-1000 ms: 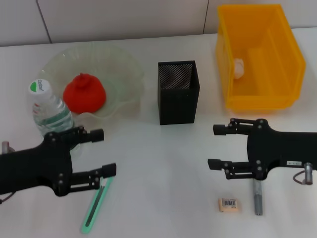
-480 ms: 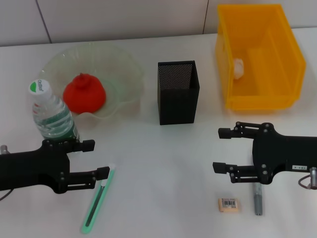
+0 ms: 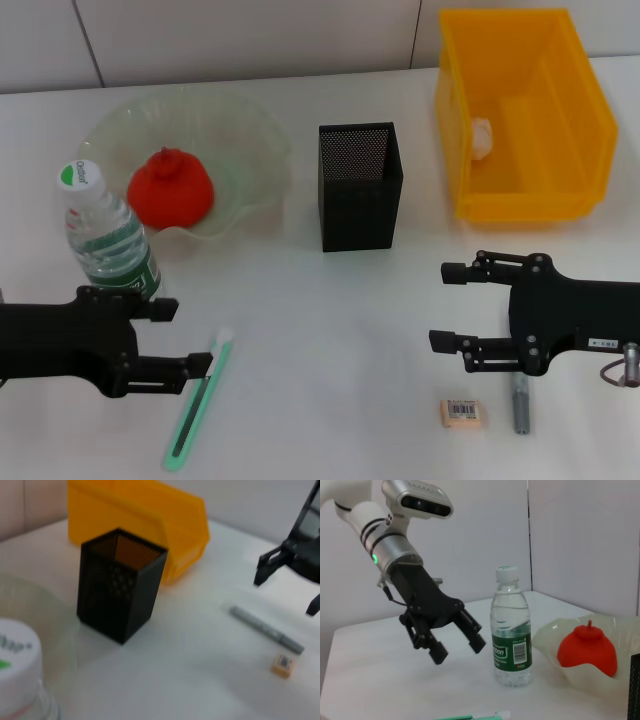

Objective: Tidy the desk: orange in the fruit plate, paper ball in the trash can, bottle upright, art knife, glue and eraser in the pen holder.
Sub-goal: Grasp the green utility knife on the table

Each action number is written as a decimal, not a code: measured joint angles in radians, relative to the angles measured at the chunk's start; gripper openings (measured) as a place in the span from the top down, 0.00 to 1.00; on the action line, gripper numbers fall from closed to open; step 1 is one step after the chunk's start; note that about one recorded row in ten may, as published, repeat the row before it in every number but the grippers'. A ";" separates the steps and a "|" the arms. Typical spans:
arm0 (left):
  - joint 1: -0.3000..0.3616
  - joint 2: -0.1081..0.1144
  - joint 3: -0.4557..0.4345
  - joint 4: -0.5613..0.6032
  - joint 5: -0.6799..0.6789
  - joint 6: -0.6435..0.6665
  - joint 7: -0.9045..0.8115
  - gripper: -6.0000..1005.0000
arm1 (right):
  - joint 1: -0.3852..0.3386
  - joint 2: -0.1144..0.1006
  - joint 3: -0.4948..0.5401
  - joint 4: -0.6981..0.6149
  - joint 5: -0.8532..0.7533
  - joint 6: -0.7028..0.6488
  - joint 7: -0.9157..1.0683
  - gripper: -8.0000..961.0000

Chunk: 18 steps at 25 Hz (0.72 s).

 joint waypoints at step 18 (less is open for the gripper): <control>0.022 0.001 0.357 0.426 0.390 0.002 -0.479 0.35 | 0.008 0.002 0.000 0.007 0.004 0.001 0.000 0.20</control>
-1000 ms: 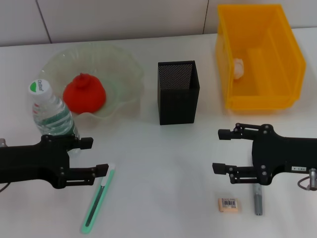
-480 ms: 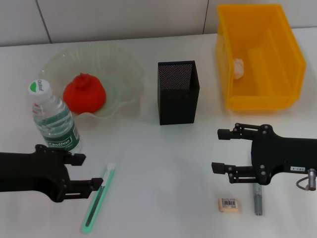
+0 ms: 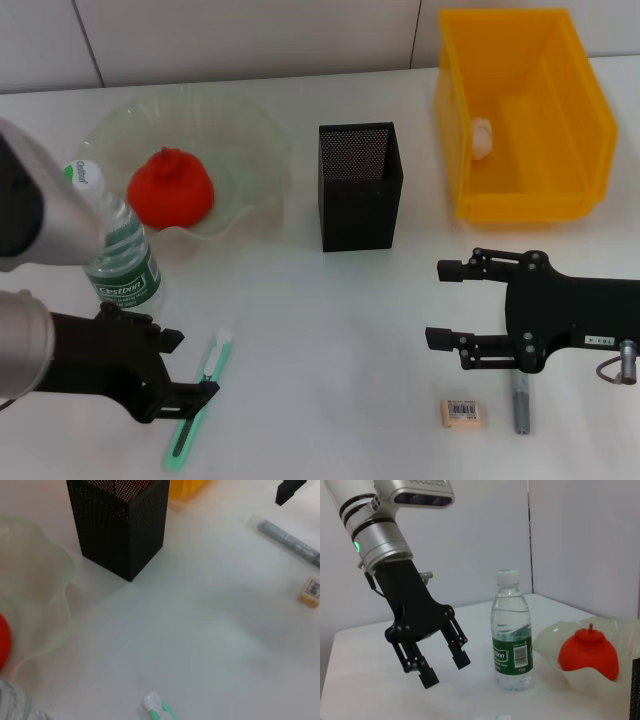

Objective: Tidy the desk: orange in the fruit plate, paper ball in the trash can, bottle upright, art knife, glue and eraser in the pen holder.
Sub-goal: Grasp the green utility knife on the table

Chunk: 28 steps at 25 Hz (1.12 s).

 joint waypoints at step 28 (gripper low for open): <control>-0.247 -0.008 0.251 -0.037 0.277 0.049 -0.447 0.20 | -0.006 -0.002 0.003 0.000 0.000 -0.002 -0.018 0.20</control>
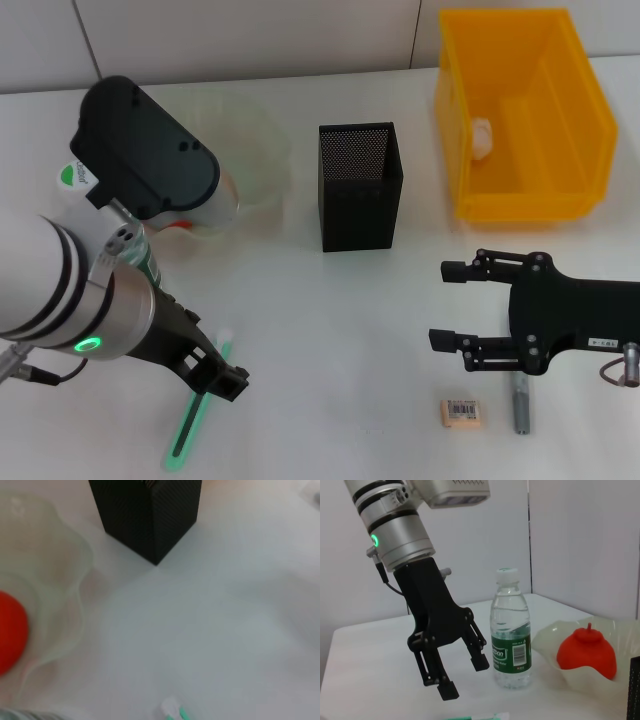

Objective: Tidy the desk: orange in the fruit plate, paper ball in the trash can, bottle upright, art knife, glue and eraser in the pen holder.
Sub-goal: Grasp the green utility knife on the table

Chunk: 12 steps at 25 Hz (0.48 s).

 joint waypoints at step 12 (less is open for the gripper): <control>-0.064 -0.001 0.020 -0.084 -0.003 -0.027 -0.015 0.20 | 0.006 0.002 0.000 0.009 0.001 0.002 -0.009 0.20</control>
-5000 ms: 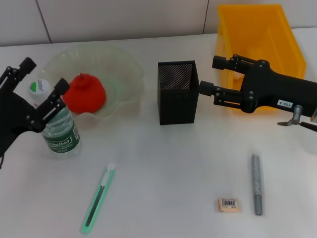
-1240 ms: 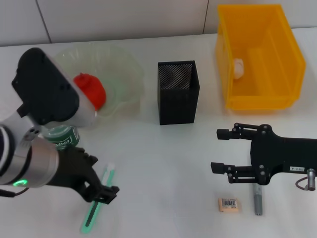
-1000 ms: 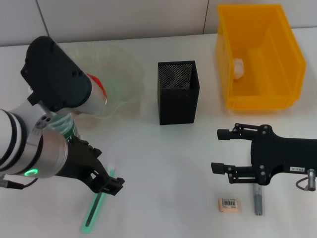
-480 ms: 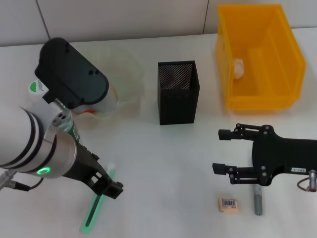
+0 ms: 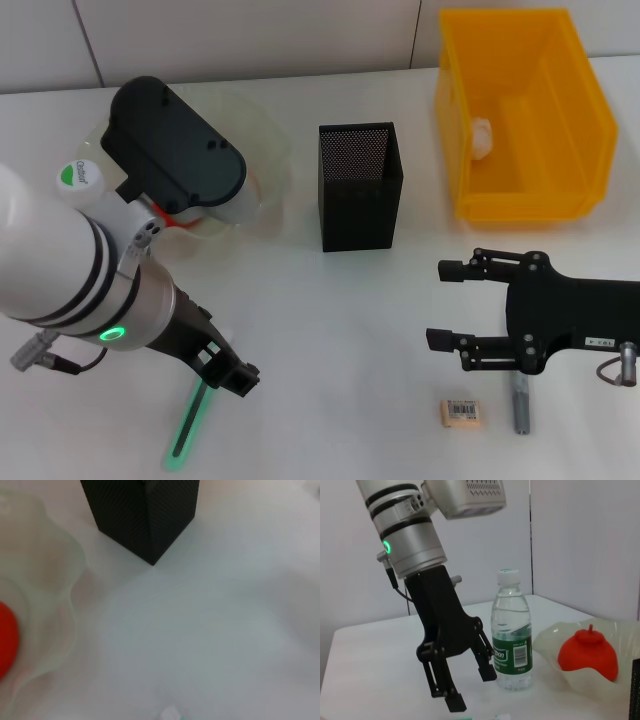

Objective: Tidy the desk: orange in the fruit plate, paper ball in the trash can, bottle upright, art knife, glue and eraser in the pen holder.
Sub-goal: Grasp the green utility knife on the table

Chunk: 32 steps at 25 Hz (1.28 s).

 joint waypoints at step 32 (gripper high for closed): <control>-0.065 0.000 0.008 -0.220 0.016 -0.084 0.001 0.25 | 0.016 0.000 0.009 0.042 0.002 0.002 -0.015 0.20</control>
